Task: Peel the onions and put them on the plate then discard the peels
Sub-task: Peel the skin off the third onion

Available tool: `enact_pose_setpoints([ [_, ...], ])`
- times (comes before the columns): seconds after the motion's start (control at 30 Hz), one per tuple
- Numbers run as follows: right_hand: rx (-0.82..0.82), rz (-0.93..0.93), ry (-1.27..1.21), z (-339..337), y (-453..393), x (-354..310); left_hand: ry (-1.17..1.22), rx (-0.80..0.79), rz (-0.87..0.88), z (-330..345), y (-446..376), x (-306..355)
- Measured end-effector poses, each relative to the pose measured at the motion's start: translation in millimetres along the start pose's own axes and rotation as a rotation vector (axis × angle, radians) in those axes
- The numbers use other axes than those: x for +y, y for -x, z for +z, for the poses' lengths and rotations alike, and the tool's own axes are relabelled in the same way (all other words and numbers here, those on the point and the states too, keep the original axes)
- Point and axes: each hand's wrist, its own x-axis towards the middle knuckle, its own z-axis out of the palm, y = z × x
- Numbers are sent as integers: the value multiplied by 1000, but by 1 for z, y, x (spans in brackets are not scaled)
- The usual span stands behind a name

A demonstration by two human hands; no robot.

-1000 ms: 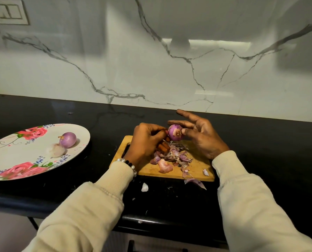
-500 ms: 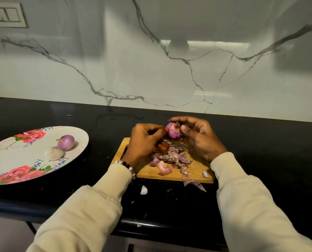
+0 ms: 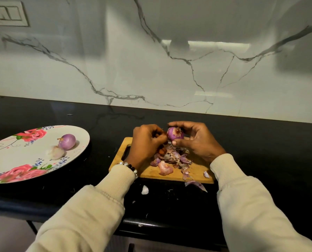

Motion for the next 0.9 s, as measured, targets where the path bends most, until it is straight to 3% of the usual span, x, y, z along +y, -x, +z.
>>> enact_pose_setpoints([
  [0.17, 19, -32, 7, 5, -1, -1, -168, 62, 69, 1, -5, -5],
  [0.33, 27, -61, -5, 6, -1, -1, -94, 99, 63, 2, -8, -11],
  [0.57, 109, -96, -140, 3, 0, -4, 115, 213, -196, -2, -19, -17],
  [0.73, 151, -105, -179, 1, -1, -4, 13, 181, -167, -3, -19, -23],
  [0.83, 148, -96, -157, 1, -1, -4, 111, 143, -130, -2, -13, -10],
  [0.9, 144, -91, -132, 0, -1, -3, 254, 29, -160, -1, -7, 2],
])
